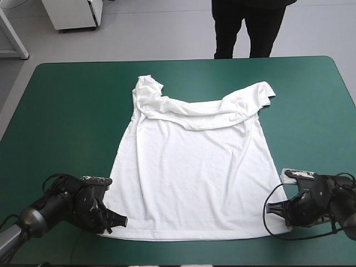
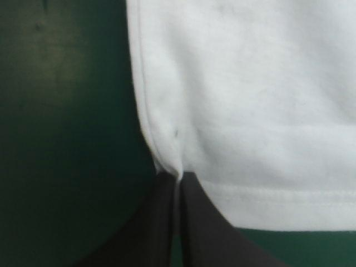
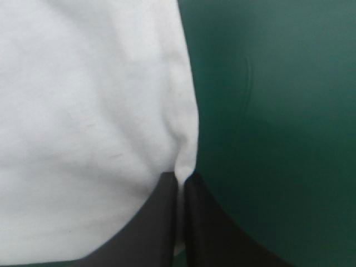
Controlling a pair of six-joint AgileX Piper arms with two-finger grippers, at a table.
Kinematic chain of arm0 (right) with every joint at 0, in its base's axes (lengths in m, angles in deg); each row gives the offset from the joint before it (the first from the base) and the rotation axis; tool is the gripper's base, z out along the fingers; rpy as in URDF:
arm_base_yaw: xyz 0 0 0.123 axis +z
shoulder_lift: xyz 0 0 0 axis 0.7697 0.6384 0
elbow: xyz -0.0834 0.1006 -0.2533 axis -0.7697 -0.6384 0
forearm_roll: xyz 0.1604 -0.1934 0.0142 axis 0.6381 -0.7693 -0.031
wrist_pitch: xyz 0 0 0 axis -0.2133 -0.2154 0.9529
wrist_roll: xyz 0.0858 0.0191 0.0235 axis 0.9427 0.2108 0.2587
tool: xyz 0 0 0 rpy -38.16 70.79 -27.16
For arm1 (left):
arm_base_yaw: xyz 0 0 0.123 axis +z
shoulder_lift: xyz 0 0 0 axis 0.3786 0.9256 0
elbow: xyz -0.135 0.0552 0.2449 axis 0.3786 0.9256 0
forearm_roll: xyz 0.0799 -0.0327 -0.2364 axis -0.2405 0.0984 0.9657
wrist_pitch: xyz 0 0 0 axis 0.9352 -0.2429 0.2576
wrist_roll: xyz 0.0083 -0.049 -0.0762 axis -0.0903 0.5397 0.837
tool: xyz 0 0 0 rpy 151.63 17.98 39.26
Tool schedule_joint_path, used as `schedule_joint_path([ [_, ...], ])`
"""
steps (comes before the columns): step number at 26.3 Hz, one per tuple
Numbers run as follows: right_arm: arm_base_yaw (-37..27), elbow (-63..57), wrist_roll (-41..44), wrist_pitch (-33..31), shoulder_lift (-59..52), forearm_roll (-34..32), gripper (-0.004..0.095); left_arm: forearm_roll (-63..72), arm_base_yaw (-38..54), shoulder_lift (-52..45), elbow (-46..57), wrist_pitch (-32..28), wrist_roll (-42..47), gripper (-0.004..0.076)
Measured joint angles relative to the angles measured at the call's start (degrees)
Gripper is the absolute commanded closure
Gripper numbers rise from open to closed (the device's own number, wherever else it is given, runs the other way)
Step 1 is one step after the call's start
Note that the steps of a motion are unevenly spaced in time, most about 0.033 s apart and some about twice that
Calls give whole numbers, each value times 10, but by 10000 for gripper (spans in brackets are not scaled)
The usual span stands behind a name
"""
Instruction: Fold the cloth
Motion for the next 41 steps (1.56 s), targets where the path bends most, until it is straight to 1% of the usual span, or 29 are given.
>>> schedule_joint_path([
  [3, 1, 13, -1, -32, -23, 37, 925, -4, 0, 6, -21, 15, -12, 746],
  [6, 1, 74, -5, -68, -60, 45, 925, -19, 0, 12, -72, 34, -29, 746],
  [9, 1, 167, -12, -106, -89, 49, 925, -27, 0, 11, -160, 60, -40, 746],
  [13, 1, 296, -14, -138, -96, 49, 925, -38, 0, 11, -282, 93, -55, 746],
  [16, 1, 393, -17, -144, -92, 50, 924, -45, 0, 11, -377, 105, -63, 746],
  [17, 1, 464, -26, -145, -84, 50, 924, -46, 0, 11, -447, 111, -71, 746],
  [21, 1, 607, -35, -150, -56, 50, 924, -46, 0, 12, -584, 119, -77, 746],
  [22, 1, 685, -39, -153, -36, 50, 924, -46, 0, 15, -656, 120, -86, 746],
  [28, 1, 910, -51, -154, 32, 56, 922, -48, 0, 35, -845, 121, -129, 746],
  [30, 1, 1026, -55, -155, 62, 59, 919, -52, 0, 49, -936, 121, -146, 746],
  [33, 1, 1167, -57, -155, 95, 62, 919, -71, 0, 76, -1054, 122, -178, 746],
  [35, 1, 1216, -53, -155, 99, 70, 918, -68, 0, 87, -1112, 122, -196, 746],
  [38, 1, 1238, -47, -155, 96, 77, 918, -48, 0, 89, -1144, 121, -214, 746],
  [41, 1, 1245, -45, -155, 95, 87, 902, -26, 0, 88, -1156, 113, -224, 746],
])
